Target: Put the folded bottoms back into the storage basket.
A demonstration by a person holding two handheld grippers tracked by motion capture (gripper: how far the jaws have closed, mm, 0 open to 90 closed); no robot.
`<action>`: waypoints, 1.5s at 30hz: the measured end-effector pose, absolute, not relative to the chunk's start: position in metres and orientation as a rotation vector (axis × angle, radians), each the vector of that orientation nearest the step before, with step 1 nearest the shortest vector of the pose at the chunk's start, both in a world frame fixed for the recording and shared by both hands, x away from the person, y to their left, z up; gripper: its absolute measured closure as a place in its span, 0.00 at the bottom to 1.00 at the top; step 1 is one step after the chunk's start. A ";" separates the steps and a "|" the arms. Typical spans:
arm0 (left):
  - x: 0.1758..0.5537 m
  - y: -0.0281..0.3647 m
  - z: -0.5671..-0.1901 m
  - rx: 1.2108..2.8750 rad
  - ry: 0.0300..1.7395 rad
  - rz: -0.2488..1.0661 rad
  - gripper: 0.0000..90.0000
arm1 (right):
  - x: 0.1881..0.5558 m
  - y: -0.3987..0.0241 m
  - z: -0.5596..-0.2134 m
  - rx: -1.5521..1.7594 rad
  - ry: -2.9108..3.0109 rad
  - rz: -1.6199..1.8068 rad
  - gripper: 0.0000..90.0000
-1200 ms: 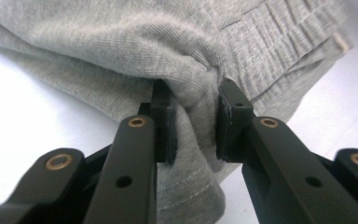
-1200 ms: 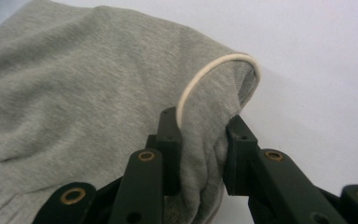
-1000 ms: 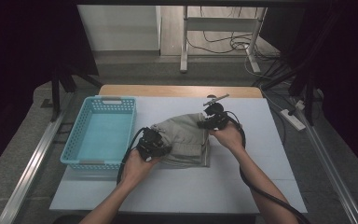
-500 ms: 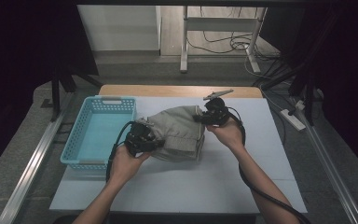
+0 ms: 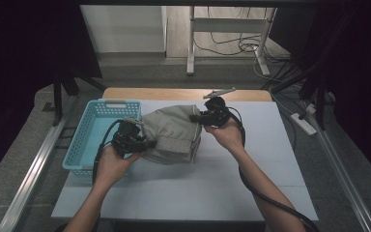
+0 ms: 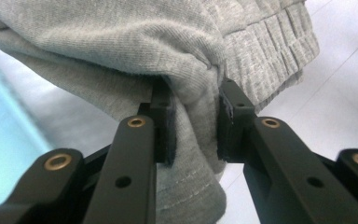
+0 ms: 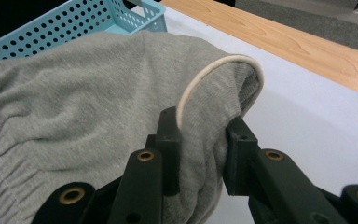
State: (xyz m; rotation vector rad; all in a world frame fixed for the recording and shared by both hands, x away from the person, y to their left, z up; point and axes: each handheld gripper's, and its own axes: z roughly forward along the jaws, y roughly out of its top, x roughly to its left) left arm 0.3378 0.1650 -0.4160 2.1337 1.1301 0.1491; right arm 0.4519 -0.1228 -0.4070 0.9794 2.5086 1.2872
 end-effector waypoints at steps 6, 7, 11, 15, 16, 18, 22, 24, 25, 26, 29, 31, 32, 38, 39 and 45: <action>0.337 0.185 -0.411 2.113 1.157 0.149 0.79 | 0.451 -0.102 -0.398 0.931 2.512 1.270 0.80; 0.337 0.190 -0.409 2.106 1.161 0.154 0.79 | 0.451 -0.099 -0.397 0.923 2.512 1.272 0.80; 0.336 0.206 -0.404 2.093 1.165 0.158 0.79 | 0.452 -0.085 -0.393 0.900 2.515 1.279 0.80; 0.334 0.224 -0.398 2.074 1.176 0.161 0.78 | 0.453 -0.072 -0.391 0.889 2.525 1.289 0.80; 0.334 0.228 -0.397 2.069 1.180 0.163 0.78 | 0.453 -0.067 -0.391 0.886 2.529 1.291 0.80; 0.333 0.236 -0.395 2.059 1.186 0.163 0.78 | 0.454 -0.061 -0.390 0.878 2.533 1.291 0.80; 0.331 0.252 -0.394 2.042 1.202 0.174 0.78 | 0.455 -0.047 -0.389 0.856 2.537 1.311 0.80; 0.330 0.259 -0.393 2.035 1.208 0.188 0.78 | 0.457 -0.038 -0.390 0.840 2.538 1.318 0.80; 0.329 0.264 -0.393 2.030 1.212 0.200 0.78 | 0.457 -0.035 -0.390 0.837 2.538 1.323 0.80; 0.329 0.266 -0.393 2.023 1.217 0.204 0.78 | 0.458 -0.030 -0.390 0.837 2.542 1.325 0.80; 0.327 0.278 -0.392 2.005 1.235 0.218 0.78 | 0.461 -0.018 -0.391 0.835 2.549 1.322 0.80; 0.325 0.285 -0.392 1.996 1.248 0.231 0.78 | 0.462 -0.009 -0.391 0.833 2.552 1.328 0.80; 0.325 0.288 -0.392 1.990 1.255 0.233 0.78 | 0.463 -0.005 -0.391 0.827 2.556 1.329 0.80; 0.320 0.309 -0.391 1.961 1.290 0.245 0.78 | 0.467 0.020 -0.390 0.809 2.571 1.329 0.80; 0.319 0.314 -0.391 1.957 1.297 0.251 0.78 | 0.467 0.023 -0.390 0.807 2.573 1.328 0.80; 0.314 0.334 -0.393 1.921 1.332 0.254 0.78 | 0.468 0.045 -0.392 0.790 2.589 1.333 0.80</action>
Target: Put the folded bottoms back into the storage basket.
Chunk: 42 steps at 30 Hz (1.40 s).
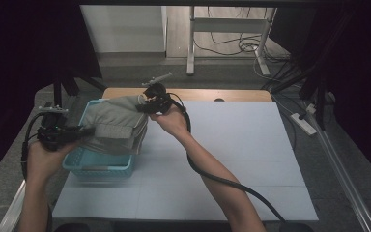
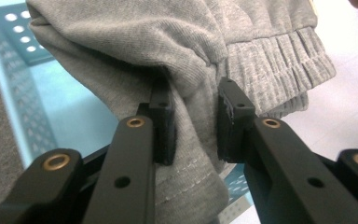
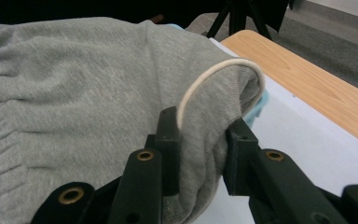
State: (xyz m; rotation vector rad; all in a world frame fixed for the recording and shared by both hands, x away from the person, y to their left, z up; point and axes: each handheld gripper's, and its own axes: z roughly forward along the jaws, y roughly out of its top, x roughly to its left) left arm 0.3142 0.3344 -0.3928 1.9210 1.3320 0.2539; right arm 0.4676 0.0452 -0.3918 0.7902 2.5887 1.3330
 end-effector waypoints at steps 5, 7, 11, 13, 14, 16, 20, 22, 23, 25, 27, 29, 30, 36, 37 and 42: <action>0.311 0.348 -0.396 1.912 1.353 0.279 0.78 | 0.467 0.062 -0.394 0.764 2.589 1.335 0.79; 0.310 0.352 -0.398 1.908 1.366 0.280 0.78 | 0.467 0.068 -0.395 0.757 2.594 1.332 0.79; 0.311 0.359 -0.406 1.910 1.398 0.276 0.78 | 0.467 0.079 -0.401 0.749 2.596 1.308 0.79; 0.311 0.364 -0.409 1.901 1.418 0.273 0.78 | 0.467 0.084 -0.406 0.750 2.609 1.299 0.79; 0.310 0.366 -0.410 1.895 1.421 0.270 0.78 | 0.467 0.087 -0.409 0.746 2.612 1.300 0.79; 0.311 0.368 -0.414 1.897 1.434 0.267 0.78 | 0.466 0.090 -0.413 0.748 2.616 1.290 0.79; 0.315 0.367 -0.425 1.904 1.456 0.251 0.78 | 0.467 0.096 -0.424 0.758 2.623 1.256 0.79; 0.319 0.366 -0.431 1.911 1.469 0.237 0.78 | 0.468 0.098 -0.429 0.762 2.627 1.235 0.78; 0.320 0.366 -0.434 1.915 1.470 0.238 0.78 | 0.469 0.098 -0.432 0.768 2.628 1.230 0.78; 0.322 0.364 -0.439 1.930 1.479 0.245 0.77 | 0.471 0.099 -0.438 0.774 2.629 1.215 0.78; 0.325 0.362 -0.443 1.943 1.490 0.261 0.76 | 0.473 0.100 -0.443 0.788 2.630 1.212 0.78; 0.327 0.359 -0.448 1.965 1.499 0.269 0.75 | 0.475 0.102 -0.447 0.802 2.630 1.206 0.77; 0.328 0.357 -0.450 1.975 1.506 0.274 0.75 | 0.476 0.103 -0.450 0.807 2.630 1.203 0.77; 0.334 0.348 -0.457 2.007 1.546 0.314 0.67 | 0.479 0.107 -0.461 0.825 2.620 1.174 0.64; 0.335 0.348 -0.457 1.995 1.548 0.316 0.61 | 0.479 0.107 -0.460 0.832 2.612 1.182 0.63; 0.334 0.349 -0.453 1.964 1.502 0.319 0.48 | 0.480 0.097 -0.451 0.817 2.579 1.248 0.49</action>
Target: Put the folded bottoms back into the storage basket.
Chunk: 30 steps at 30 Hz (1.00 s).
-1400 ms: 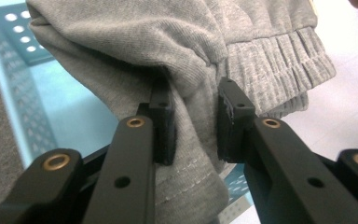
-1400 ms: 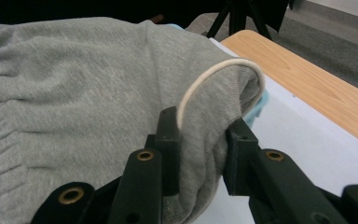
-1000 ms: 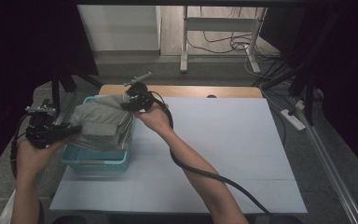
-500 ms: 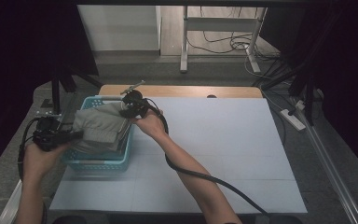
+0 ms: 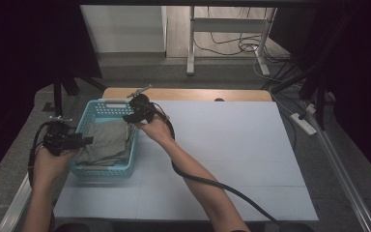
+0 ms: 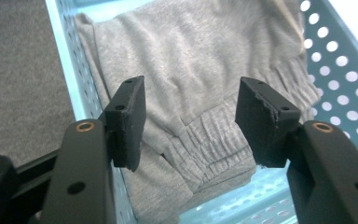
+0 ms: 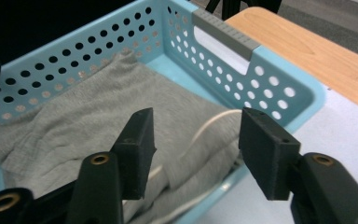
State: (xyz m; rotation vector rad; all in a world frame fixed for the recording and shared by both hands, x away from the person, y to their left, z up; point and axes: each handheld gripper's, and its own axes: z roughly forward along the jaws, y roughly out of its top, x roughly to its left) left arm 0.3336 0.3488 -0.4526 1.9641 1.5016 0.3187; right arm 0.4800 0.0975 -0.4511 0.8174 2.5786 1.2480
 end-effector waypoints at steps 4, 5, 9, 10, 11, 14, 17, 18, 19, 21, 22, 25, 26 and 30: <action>0.336 0.346 -0.455 1.939 1.464 0.297 0.36 | 0.479 0.089 -0.445 0.793 2.573 1.252 0.41; 0.337 0.345 -0.456 1.933 1.455 0.290 0.33 | 0.479 0.087 -0.444 0.792 2.574 1.251 0.40; 0.338 0.341 -0.456 1.916 1.427 0.264 0.22 | 0.479 0.081 -0.441 0.780 2.596 1.263 0.33; 0.339 0.340 -0.456 1.904 1.422 0.247 0.21 | 0.478 0.079 -0.441 0.778 2.601 1.260 0.32; 0.339 0.339 -0.457 1.897 1.420 0.236 0.18 | 0.477 0.077 -0.441 0.769 2.606 1.262 0.31; 0.342 0.335 -0.458 1.884 1.411 0.191 0.13 | 0.475 0.073 -0.441 0.755 2.621 1.280 0.25; 0.343 0.330 -0.459 1.905 1.405 0.182 0.10 | 0.472 0.069 -0.441 0.753 2.630 1.297 0.21; 0.343 0.330 -0.459 1.911 1.401 0.180 0.07 | 0.471 0.067 -0.442 0.746 2.635 1.298 0.19; 0.344 0.329 -0.460 1.915 1.400 0.178 0.06 | 0.470 0.066 -0.442 0.748 2.635 1.301 0.19; 0.344 0.328 -0.460 1.913 1.395 0.174 0.05 | 0.469 0.063 -0.443 0.745 2.657 1.300 0.14; 0.344 0.328 -0.460 1.910 1.392 0.167 0.05 | 0.468 0.062 -0.444 0.737 2.671 1.290 0.14; 0.344 0.325 -0.460 1.913 1.370 0.154 0.05 | 0.464 0.060 -0.445 0.710 2.690 1.277 0.12; 0.344 0.324 -0.460 1.918 1.362 0.149 0.04 | 0.462 0.060 -0.445 0.709 2.690 1.283 0.12; 0.345 0.316 -0.459 1.933 1.351 0.150 0.03 | 0.455 0.060 -0.446 0.688 2.706 1.279 0.12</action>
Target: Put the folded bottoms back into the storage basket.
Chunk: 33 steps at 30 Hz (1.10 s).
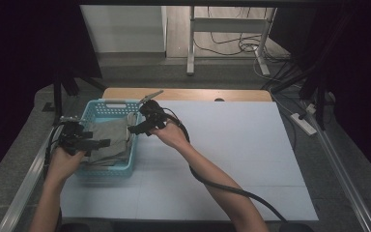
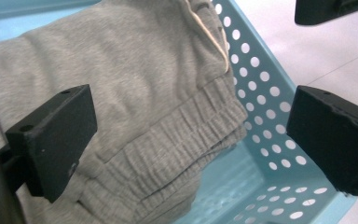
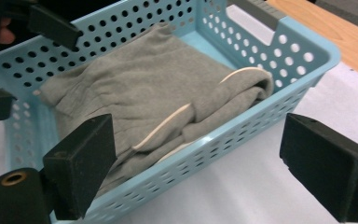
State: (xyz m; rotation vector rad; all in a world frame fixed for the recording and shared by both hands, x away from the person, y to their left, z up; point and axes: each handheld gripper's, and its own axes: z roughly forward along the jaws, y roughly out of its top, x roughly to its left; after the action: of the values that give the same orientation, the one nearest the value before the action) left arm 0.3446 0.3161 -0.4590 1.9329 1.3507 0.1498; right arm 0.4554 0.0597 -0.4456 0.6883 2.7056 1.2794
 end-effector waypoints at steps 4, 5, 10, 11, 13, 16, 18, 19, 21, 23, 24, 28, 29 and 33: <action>0.346 0.309 -0.459 1.951 1.336 0.153 0.02 | 0.449 0.060 -0.445 0.662 2.708 1.267 0.11; 0.346 0.309 -0.459 1.953 1.333 0.151 0.02 | 0.448 0.060 -0.444 0.660 2.707 1.261 0.11; 0.347 0.306 -0.459 1.933 1.307 0.129 0.01 | 0.442 0.055 -0.442 0.638 2.704 1.272 0.11; 0.348 0.305 -0.459 1.928 1.302 0.127 0.01 | 0.441 0.054 -0.441 0.632 2.704 1.271 0.11; 0.348 0.304 -0.459 1.922 1.291 0.120 0.01 | 0.439 0.050 -0.440 0.621 2.707 1.272 0.11; 0.350 0.302 -0.460 1.927 1.294 0.106 0.01 | 0.436 0.046 -0.439 0.616 2.701 1.282 0.10; 0.350 0.300 -0.460 1.937 1.287 0.104 0.02 | 0.435 0.041 -0.439 0.617 2.699 1.287 0.10; 0.350 0.298 -0.461 1.942 1.287 0.096 0.02 | 0.434 0.040 -0.439 0.617 2.697 1.286 0.10; 0.351 0.296 -0.462 1.945 1.268 0.085 0.02 | 0.433 0.035 -0.439 0.616 2.698 1.287 0.09; 0.352 0.295 -0.462 1.945 1.249 0.066 0.02 | 0.432 0.030 -0.439 0.610 2.698 1.281 0.09; 0.352 0.294 -0.462 1.942 1.236 0.055 0.02 | 0.431 0.028 -0.439 0.609 2.697 1.283 0.09; 0.353 0.291 -0.462 1.925 1.229 0.034 0.02 | 0.430 0.016 -0.439 0.629 2.698 1.287 0.08; 0.353 0.289 -0.462 1.910 1.225 0.027 0.02 | 0.430 0.014 -0.439 0.631 2.701 1.288 0.08; 0.353 0.284 -0.460 1.921 1.207 0.040 0.02 | 0.429 0.002 -0.438 0.659 2.702 1.296 0.08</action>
State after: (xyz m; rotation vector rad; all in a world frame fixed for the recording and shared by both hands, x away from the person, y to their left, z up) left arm 0.3531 0.2839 -0.4597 1.9208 1.2067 0.0397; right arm 0.4289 0.0016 -0.4381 0.6586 2.7021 1.2961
